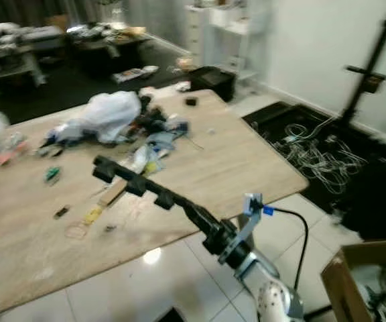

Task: Picking trash to rubbish bin

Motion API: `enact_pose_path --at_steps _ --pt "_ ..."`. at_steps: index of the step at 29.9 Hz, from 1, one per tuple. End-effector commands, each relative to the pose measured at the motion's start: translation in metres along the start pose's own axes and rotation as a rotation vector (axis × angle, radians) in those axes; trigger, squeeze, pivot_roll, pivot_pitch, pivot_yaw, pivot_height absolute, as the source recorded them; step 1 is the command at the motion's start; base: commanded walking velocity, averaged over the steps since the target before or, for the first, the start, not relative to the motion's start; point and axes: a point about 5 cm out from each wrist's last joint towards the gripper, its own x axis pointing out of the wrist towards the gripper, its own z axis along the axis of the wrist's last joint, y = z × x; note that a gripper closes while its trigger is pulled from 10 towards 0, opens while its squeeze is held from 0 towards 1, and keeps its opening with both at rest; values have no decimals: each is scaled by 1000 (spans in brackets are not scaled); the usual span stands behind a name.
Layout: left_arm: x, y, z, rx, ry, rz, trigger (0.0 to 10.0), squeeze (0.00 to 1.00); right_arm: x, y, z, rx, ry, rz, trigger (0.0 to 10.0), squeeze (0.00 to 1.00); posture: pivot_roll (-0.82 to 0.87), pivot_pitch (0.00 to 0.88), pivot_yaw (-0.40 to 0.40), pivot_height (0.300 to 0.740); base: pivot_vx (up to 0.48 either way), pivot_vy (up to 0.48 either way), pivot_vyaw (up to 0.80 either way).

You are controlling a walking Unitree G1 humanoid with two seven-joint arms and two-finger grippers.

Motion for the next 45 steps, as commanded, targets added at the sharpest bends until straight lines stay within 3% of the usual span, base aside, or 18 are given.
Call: enact_pose_path --at_steps 1,10,17,19,25,36,40,45 --pt "0 -3 -5 -15 18 -4 10000 0 -2 -6 -7 7 25 -43 10000 0 -143 120 78 740 0 0 -769" --pt "0 -3 -6 -25 21 4 10000 0 -6 -13 -25 -9 105 -99 10000 0 -140 111 66 740 0 0 -769" --pt "1 -7 -6 -54 16 7 10000 0 -22 -35 -36 -24 137 -254 10000 0 -130 106 34 740 0 0 -769" --pt "2 -10 -6 -63 14 2 10000 0 -31 -51 -27 -21 89 -362 10000 0 -126 104 20 740 0 0 -769" --pt "2 -15 -7 -78 17 -4 10000 0 -45 -68 -4 -52 7 -464 10000 0 -128 102 13 740 0 0 -769" --pt "3 -17 -8 -86 20 -5 10000 0 -66 -88 40 -115 -140 -602 10000 0 -132 94 11 740 0 0 -769" --pt "3 -17 -6 -88 9 -13 10000 0 -86 -99 59 -128 -228 -718 10000 0 -136 97 12 740 0 0 -769" --pt "3 -18 -4 -74 -2 -23 10000 0 -98 -105 64 -131 -262 -791 10000 0 -135 99 14 740 0 0 -769"
